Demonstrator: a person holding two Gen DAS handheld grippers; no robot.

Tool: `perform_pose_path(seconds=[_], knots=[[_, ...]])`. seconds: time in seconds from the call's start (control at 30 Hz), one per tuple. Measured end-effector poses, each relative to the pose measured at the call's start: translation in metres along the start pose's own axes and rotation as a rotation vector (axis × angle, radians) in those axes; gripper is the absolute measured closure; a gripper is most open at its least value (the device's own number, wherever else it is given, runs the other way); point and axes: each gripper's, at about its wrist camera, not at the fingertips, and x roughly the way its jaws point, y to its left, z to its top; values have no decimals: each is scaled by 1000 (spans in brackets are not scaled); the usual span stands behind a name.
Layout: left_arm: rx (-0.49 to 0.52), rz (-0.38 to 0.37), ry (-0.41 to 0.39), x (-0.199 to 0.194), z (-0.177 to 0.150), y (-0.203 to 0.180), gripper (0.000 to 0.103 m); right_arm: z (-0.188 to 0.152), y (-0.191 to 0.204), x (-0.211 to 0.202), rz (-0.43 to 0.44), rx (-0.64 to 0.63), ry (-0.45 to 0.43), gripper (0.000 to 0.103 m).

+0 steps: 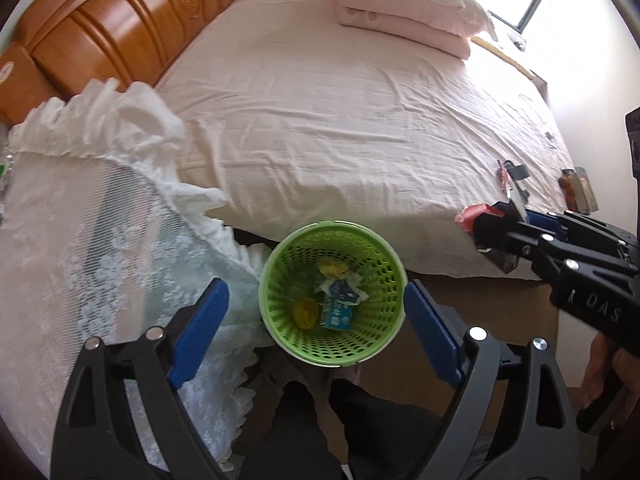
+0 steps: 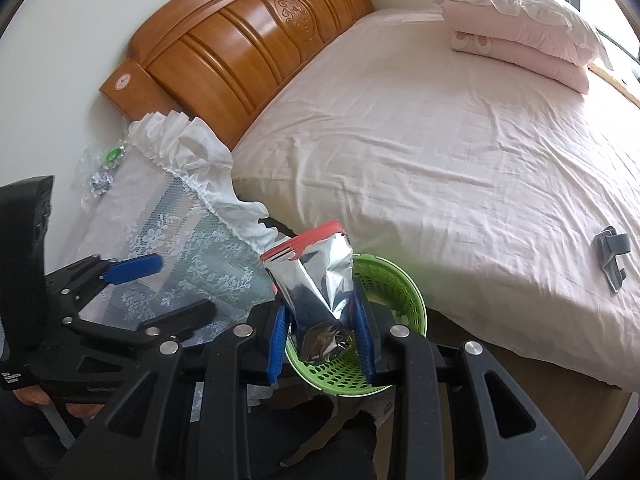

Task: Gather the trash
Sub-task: 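Carry both items over the green basket and open both tools to drop them, then grasp the clear plastic bag with the left tool while the right tool grasps crumpled paper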

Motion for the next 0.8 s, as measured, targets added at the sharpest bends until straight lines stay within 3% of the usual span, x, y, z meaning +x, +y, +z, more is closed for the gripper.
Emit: perform_pose_path(seconds=[0.27, 0.3, 0.37, 0.47, 0.8], knots=[[-89, 76, -20, -16, -10, 33, 16, -7, 4, 39, -13, -1, 84, 69], [-99, 81, -23, -19, -11, 35, 15, -8, 6, 43, -13, -7, 97, 63], [-119, 92, -32, -24, -13, 42, 15, -10, 12, 48, -37, -24, 105, 28], [-139, 96, -43, -29, -15, 48, 14, -13, 18, 48, -67, -45, 106, 9], [-186, 111, -65, -39, -21, 59, 12, -13, 15, 41, -76, 4, 106, 6]])
